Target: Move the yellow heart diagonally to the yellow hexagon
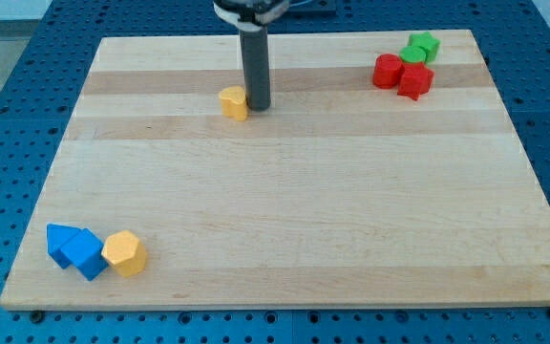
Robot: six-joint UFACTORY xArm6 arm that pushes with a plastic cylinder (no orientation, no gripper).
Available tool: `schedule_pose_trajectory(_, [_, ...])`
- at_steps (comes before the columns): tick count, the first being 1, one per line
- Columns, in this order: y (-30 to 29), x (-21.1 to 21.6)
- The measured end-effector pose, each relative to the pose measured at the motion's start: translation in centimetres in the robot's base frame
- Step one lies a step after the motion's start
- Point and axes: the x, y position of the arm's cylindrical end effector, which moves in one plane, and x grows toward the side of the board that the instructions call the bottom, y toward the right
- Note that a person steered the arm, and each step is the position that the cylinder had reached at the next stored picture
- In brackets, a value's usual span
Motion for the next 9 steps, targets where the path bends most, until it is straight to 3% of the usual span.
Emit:
schedule_pose_trajectory(2, [-2.8, -2.9])
schedule_pose_trajectory(6, [-5.2, 9.3])
schedule_pose_trajectory(7, [-5.6, 6.2])
schedule_pose_trajectory(8, [-5.6, -0.2])
schedule_pose_trajectory(9, [-2.4, 2.2])
